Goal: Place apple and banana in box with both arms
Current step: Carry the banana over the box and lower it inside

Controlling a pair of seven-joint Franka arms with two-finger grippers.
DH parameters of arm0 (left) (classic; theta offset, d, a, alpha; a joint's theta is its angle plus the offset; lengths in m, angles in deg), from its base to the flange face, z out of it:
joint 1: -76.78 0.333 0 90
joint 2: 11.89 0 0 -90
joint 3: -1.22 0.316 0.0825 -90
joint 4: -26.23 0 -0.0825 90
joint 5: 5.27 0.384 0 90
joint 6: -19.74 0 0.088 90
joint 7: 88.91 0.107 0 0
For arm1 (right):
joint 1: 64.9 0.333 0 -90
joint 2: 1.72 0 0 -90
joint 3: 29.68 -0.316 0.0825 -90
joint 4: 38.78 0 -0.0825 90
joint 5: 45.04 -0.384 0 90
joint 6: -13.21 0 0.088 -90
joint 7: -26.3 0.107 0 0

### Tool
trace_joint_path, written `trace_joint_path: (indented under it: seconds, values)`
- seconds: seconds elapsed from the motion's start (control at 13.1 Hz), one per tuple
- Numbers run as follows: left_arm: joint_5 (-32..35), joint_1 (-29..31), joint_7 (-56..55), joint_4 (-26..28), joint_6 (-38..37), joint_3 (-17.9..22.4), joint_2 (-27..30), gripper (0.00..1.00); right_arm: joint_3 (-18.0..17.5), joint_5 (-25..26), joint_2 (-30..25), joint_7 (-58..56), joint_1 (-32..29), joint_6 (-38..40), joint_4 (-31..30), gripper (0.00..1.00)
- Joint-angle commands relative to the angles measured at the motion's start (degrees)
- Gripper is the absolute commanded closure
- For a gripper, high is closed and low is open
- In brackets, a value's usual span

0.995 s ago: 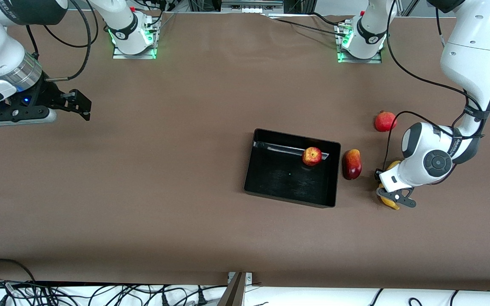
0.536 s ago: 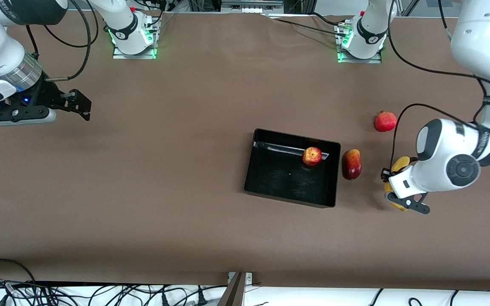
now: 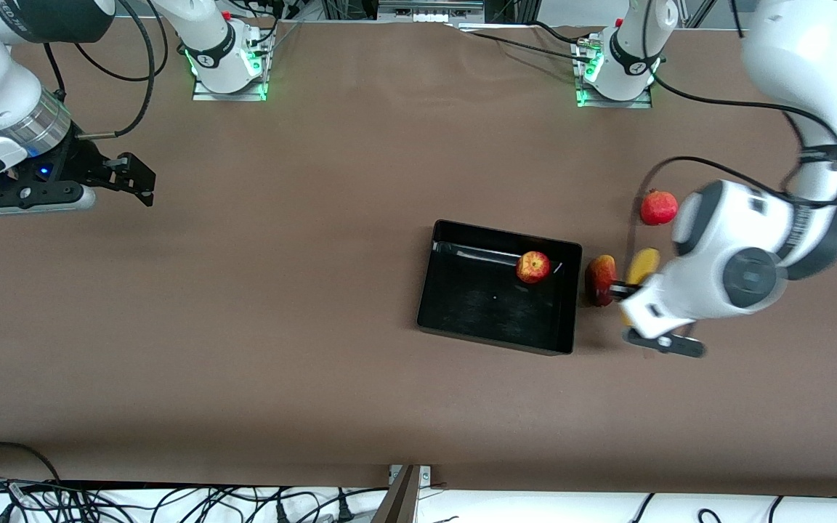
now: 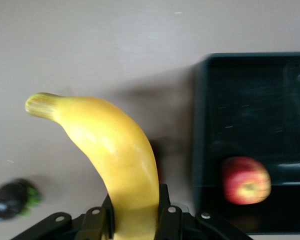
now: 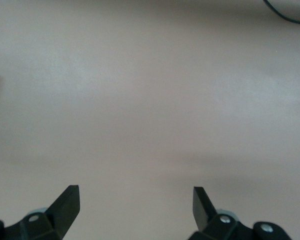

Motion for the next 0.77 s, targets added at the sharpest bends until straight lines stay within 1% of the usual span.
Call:
trace_joint_path:
  seconds: [0.0, 0.08, 0.15, 0.31, 0.46, 0.54, 0.69]
  values:
    - [-1.81, -5.0, -9.08, -0.56, -2.01, -0.65, 1.59, 1.0, -0.08, 0.75, -0.06, 0.32, -0.22, 1.05, 0.83, 0.0]
    - [-4.08, -6.68, -14.07, -0.56, -2.01, -2.06, 1.5, 1.0, 0.01, 0.75, -0.06, 0.31, -0.31, 1.05, 0.83, 0.0]
    - [-5.58, -9.22, -19.69, -0.39, -1.58, -2.42, 0.8, 1.0, 0.01, 0.75, -0.06, 0.31, -0.31, 1.05, 0.83, 0.0]
    - [-5.16, -13.79, -22.02, -0.13, 0.87, -1.99, -1.3, 1.0, 0.01, 0.75, 0.03, 0.23, -0.31, 1.05, 0.83, 0.0]
    - [-5.16, -14.42, -22.03, 2.06, 8.58, -1.72, -4.46, 1.0, 0.01, 0.75, 0.03, 0.23, -0.31, 1.05, 0.83, 0.0]
    - [-5.16, -14.78, -22.12, 2.25, 11.84, -1.81, -5.87, 1.0, 0.01, 0.75, 0.03, 0.23, -0.31, 1.05, 0.83, 0.0]
    - [-5.16, -15.04, -22.03, 2.86, 16.86, -1.9, -7.98, 1.0, 0.1, 0.75, 0.03, 0.14, -0.4, 1.05, 0.75, 0.0]
